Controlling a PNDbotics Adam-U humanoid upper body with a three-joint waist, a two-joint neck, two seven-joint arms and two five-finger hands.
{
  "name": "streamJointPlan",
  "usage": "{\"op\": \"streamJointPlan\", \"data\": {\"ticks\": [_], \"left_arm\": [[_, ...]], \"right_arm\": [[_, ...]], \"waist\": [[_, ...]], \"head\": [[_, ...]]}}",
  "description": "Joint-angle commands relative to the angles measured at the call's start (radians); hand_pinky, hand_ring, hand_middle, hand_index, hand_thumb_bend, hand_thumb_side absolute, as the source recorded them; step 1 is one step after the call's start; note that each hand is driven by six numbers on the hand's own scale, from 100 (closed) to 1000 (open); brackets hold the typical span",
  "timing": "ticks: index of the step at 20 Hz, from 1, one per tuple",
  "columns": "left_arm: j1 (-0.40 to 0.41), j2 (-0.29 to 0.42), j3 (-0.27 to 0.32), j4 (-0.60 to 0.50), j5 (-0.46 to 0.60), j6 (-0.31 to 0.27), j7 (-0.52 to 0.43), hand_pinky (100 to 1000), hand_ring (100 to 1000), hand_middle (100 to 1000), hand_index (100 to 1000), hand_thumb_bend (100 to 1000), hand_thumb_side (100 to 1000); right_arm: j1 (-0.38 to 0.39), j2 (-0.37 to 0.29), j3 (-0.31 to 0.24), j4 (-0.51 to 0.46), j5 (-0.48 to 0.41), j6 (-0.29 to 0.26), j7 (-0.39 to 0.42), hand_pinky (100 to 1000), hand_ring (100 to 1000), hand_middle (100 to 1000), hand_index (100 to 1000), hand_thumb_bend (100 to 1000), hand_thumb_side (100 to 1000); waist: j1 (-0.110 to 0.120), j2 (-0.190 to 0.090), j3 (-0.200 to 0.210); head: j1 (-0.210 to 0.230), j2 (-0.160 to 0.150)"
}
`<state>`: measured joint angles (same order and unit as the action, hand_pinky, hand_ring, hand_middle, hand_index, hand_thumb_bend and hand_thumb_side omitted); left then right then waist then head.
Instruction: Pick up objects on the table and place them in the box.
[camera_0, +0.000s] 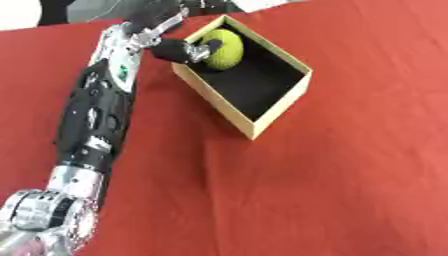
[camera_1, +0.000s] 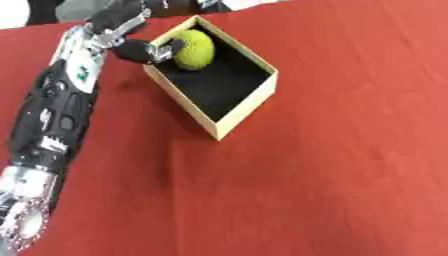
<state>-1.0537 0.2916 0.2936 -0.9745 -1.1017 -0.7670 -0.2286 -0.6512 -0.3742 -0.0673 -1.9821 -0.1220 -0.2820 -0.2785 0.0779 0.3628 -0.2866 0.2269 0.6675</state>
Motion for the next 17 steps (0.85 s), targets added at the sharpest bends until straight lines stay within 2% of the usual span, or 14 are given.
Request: {"op": "streamJointPlan", "data": {"ticks": [1,6,11,17], "left_arm": [[-0.010,0.020,0.011,-0.029,0.021,0.012,0.006,807,887,858,928,284,829],[0.015,0.049,0.038,-0.088,0.085,0.051,0.035,798,874,843,916,216,813],[0.058,0.092,0.079,-0.187,0.155,0.114,0.097,798,870,839,917,103,894],[0.136,0.147,0.104,-0.325,0.242,0.201,0.183,770,851,825,898,132,867]], "right_arm": [[-0.011,-0.018,-0.014,-0.018,0.003,-0.004,-0.006,800,764,600,764,100,536],[0.002,-0.045,-0.039,-0.018,0.015,-0.015,-0.033,797,762,602,765,100,524],[0.034,-0.068,-0.055,-0.018,0.035,-0.010,-0.067,797,764,601,764,100,530],[0.060,-0.084,-0.054,-0.018,0.054,-0.003,-0.079,797,764,600,763,100,534]], "waist": [[-0.008,-0.030,0.003],[-0.007,-0.036,0.021],[-0.003,-0.047,0.064],[-0.002,-0.060,0.118]], "head": [[-0.005,0.007],[-0.025,0.018],[-0.064,0.034],[-0.120,0.044]]}}
